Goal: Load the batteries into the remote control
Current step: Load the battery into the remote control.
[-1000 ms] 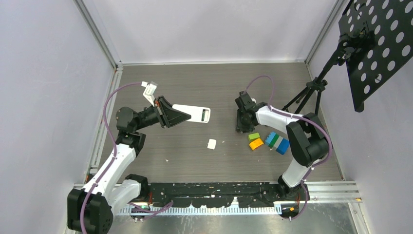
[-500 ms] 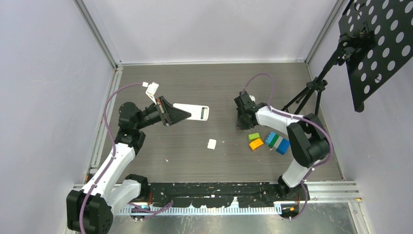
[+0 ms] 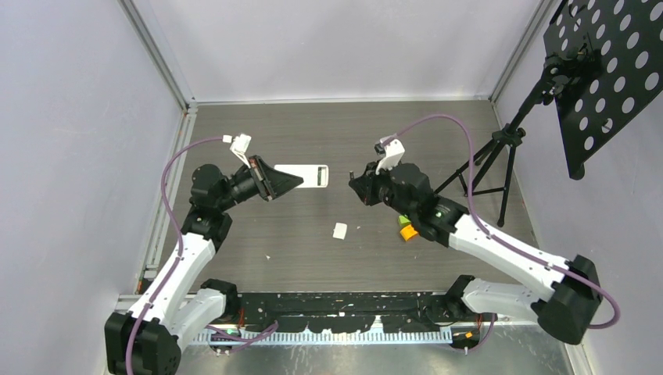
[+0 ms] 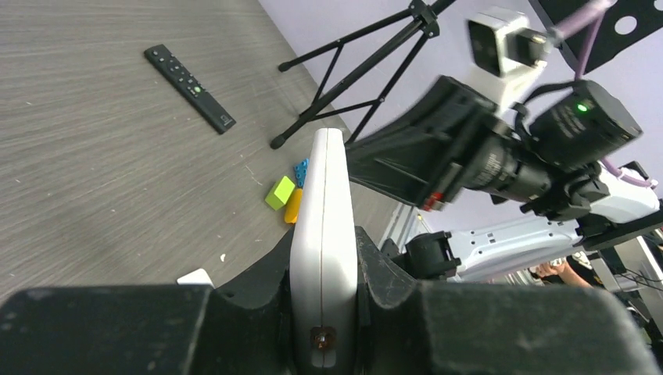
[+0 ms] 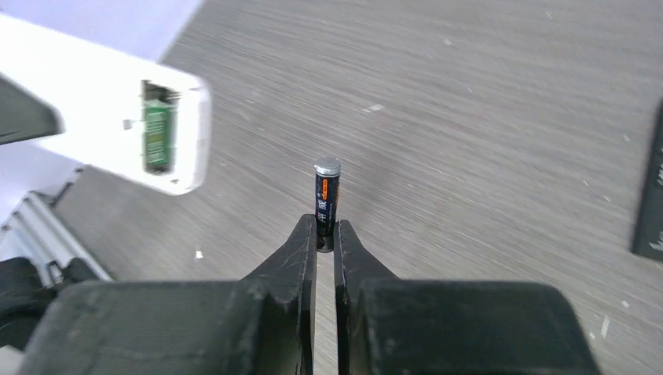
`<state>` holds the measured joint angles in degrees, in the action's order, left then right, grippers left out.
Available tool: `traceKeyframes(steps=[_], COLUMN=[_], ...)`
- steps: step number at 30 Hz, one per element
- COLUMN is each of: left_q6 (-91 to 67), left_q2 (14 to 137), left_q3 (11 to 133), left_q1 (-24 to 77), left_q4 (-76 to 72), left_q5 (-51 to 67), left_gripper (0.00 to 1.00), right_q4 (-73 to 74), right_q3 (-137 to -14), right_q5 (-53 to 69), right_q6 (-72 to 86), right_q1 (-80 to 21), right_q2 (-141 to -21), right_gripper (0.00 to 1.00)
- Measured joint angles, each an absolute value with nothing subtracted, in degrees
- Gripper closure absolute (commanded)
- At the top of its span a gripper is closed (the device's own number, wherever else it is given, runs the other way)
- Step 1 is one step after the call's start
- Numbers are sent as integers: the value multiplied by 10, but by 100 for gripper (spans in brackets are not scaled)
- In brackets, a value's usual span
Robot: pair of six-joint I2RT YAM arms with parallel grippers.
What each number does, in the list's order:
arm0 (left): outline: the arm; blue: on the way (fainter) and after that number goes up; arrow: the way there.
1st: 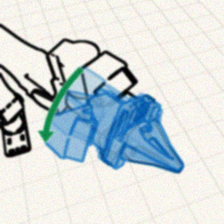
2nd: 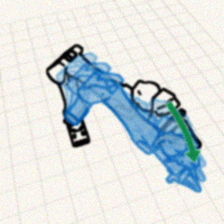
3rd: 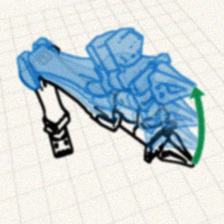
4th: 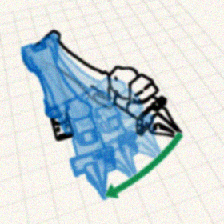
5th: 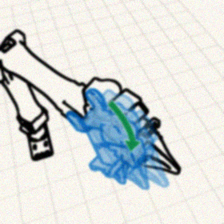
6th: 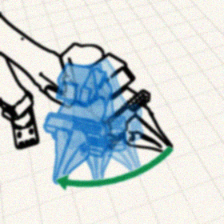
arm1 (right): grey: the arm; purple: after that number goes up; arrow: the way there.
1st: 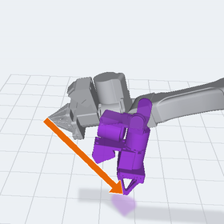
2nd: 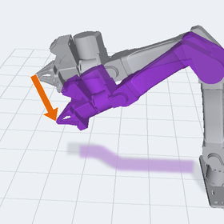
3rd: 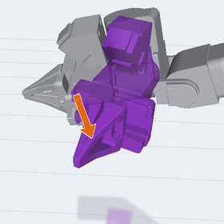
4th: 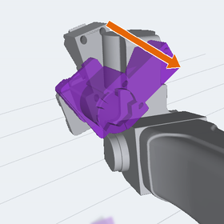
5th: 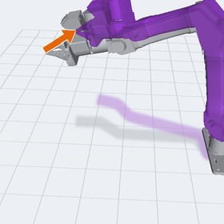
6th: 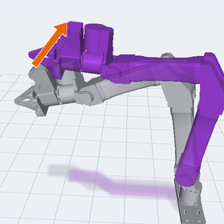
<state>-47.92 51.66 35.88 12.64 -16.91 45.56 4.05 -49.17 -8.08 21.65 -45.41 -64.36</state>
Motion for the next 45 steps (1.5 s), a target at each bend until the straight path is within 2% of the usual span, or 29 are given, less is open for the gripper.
traceKeyframes(steps=[7, 19, 29, 36, 42, 45], left_q6=[-473, -492, -494, -494, -495, -510], left_q2=[509, 527, 530, 530, 530, 530], left_q3=[359, 359, 358, 358, 358, 358], left_q1=[126, 126, 126, 126, 126, 126], left_q4=[-152, -173, -174, -174, -173, -173], left_q5=[437, 437, 437, 437, 437, 437], left_gripper=[100, 100, 100, 100, 100, 100], right_q4=[-20, -154, -242, -295, -245, -131], right_q3=[-472, -449, -441, -440, -474, -578], right_q5=[-50, -36, -168, -223, -257, -303], right_q6=[200, 136, -48, -142, -135, -78], right_q1=[-499, -562, -676, -710, -716, -715], right_q2=[-574, -563, -611, -644, -659, -701], right_gripper=[100, 100, 100, 100, 100, 100])
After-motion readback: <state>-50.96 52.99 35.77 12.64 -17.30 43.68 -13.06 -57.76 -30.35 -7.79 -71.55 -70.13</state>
